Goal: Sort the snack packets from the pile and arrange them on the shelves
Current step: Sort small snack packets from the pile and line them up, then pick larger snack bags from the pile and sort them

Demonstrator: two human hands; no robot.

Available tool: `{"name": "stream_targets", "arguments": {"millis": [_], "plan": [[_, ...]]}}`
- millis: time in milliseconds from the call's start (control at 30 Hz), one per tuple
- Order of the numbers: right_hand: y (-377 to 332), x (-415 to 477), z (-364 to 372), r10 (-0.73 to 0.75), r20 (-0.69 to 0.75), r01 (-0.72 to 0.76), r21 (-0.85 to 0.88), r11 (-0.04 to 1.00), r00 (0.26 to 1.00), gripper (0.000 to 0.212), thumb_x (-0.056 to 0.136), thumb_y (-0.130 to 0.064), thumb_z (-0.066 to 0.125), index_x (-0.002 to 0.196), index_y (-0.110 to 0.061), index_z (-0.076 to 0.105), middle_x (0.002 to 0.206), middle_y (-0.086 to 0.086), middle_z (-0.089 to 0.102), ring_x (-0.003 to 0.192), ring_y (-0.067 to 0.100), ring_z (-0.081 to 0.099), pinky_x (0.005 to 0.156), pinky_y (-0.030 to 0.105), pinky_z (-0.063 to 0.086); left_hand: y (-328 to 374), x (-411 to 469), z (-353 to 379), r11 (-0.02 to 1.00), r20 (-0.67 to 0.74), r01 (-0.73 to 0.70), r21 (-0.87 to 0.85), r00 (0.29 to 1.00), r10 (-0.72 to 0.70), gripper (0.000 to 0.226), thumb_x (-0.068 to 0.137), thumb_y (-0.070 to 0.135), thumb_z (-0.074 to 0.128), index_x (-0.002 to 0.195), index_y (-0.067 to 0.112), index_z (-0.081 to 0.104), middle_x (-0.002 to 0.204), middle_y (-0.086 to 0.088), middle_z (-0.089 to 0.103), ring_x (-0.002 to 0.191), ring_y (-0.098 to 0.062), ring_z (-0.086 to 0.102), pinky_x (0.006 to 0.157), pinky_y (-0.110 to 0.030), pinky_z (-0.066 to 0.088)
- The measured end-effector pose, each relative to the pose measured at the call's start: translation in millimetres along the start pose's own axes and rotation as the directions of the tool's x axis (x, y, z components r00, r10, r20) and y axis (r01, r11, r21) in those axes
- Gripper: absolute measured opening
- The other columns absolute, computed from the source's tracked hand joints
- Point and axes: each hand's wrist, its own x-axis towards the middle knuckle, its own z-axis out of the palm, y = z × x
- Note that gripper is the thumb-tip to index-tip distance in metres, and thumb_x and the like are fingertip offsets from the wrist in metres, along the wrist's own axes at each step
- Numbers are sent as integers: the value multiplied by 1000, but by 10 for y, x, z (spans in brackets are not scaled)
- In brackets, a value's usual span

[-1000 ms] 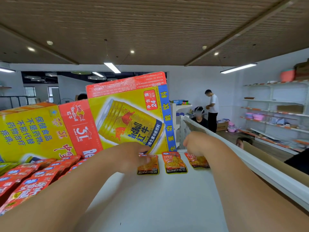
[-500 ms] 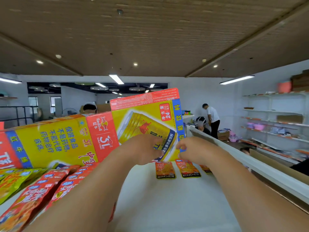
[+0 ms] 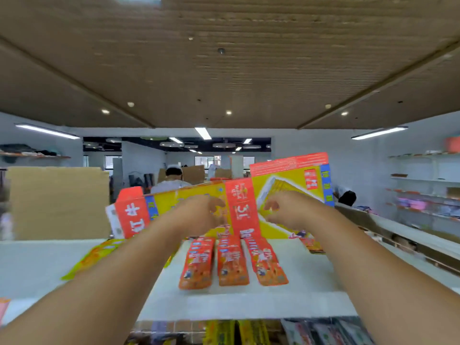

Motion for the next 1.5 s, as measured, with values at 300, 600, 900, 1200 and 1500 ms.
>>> {"name": "stream_targets", "arguments": {"millis": [300,600,900,1200,1500], "plan": [[-2415,132,318,-284,6,283,97,954,959,29,94,-37,63,123,-31,66,123,-4,62,99,18,59,77,29,47,-1900,-1781,-1372,948,-172,318,25,935,-309,39,96,40,66,134,28,62,126,2,65,95,-17,60,78,-26,44],[-4930,97,600,-623,35,594,264,760,782,25,90,-21,59,112,-18,73,101,0,69,89,23,63,73,29,50,-3081,-3663,-2501,748,-302,647,150,750,-588,45,94,47,63,136,33,61,123,8,69,97,-10,58,81,-25,43],[-6760,30,1018,-837,13,765,397,507,547,29,95,-19,61,119,-4,69,120,18,66,109,36,61,86,40,51,-3915,-4823,-2823,531,-341,828,178,558,-756,45,90,52,65,133,36,62,128,8,67,113,-15,61,100,-37,49],[-7798,732,1676,-829,21,730,462,503,559,30,91,-24,64,110,-1,69,116,24,65,107,41,61,75,41,52,-5081,-4815,-2784,546,-328,822,160,566,-757,49,84,57,60,131,40,62,127,13,65,108,-12,62,95,-33,50],[-8497,1630,2041,-781,69,681,446,581,621,15,89,-22,63,90,-12,75,86,8,68,76,23,58,64,31,43,-6227,-4289,-2929,598,-268,783,172,622,-736,48,94,49,62,140,38,57,134,9,62,113,-14,59,93,-29,46]]}}
